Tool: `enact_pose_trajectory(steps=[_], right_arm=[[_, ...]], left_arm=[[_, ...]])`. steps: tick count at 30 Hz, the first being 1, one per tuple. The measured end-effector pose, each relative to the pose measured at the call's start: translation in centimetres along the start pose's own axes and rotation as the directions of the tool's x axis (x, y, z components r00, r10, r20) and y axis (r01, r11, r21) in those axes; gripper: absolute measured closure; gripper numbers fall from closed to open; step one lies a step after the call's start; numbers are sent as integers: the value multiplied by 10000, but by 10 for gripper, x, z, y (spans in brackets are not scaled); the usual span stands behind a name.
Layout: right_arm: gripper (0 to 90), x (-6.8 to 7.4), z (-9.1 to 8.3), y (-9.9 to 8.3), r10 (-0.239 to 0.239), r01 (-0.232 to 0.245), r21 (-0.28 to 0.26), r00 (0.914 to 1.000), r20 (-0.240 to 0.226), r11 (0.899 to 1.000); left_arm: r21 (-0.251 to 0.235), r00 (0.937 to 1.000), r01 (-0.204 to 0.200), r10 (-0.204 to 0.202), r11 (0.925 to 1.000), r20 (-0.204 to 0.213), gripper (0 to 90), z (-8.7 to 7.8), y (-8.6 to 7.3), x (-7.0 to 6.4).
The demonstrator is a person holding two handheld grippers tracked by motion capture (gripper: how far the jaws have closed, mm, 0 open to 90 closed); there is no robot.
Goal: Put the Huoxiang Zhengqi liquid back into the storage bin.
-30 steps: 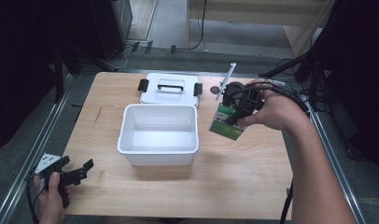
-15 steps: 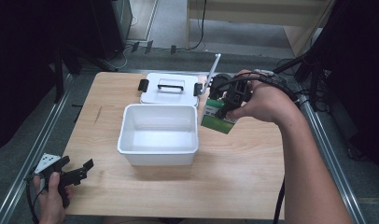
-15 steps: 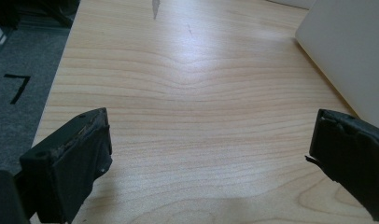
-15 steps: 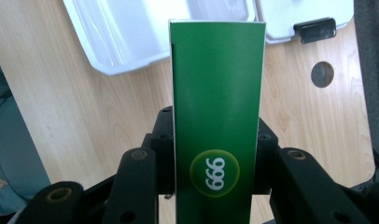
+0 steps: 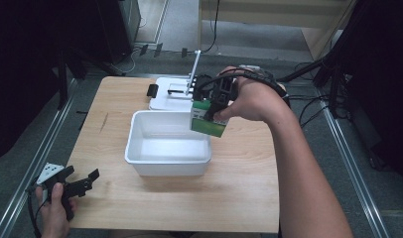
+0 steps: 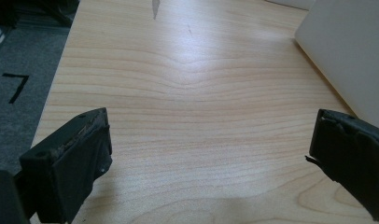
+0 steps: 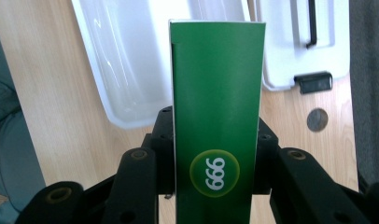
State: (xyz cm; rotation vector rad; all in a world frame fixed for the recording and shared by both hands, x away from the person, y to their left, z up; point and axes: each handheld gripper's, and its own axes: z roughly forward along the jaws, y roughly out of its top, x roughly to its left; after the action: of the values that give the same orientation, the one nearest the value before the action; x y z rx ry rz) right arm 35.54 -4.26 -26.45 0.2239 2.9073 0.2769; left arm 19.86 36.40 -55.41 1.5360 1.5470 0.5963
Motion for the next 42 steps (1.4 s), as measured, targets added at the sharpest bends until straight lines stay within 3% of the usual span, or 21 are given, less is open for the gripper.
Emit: enact_pose_trajectory(steps=[4,5,8,13,39,42], right_arm=[[644,2,4,12,-183,183,-3,9998,-65,9998],[645,2,8,17,-449,449,-29,9989,-108,9990],[644,4,11,21,-494,493,-19,9986,-182,9988],[643,4,20,28,-1060,1057,-168,9942,-172,9943],[641,0,68,24,-1373,1367,-150,9891,-523,9905],[641,2,77,24,-1333,1339,74,9894,-571,9910]], left_arm=[[-11,10000,3,-3,10000,9,0,0,0,0],[-13,10000,1,-1,10000,9,0,0,0,0],[-23,10000,2,-2,10000,-7,0,0,0,0],[-18,10000,6,-6,10000,-4,0,0,0,0],[11,10000,0,0,10000,23,0,0,0,0],[14,10000,3,-3,10000,27,0,0,0,0]])
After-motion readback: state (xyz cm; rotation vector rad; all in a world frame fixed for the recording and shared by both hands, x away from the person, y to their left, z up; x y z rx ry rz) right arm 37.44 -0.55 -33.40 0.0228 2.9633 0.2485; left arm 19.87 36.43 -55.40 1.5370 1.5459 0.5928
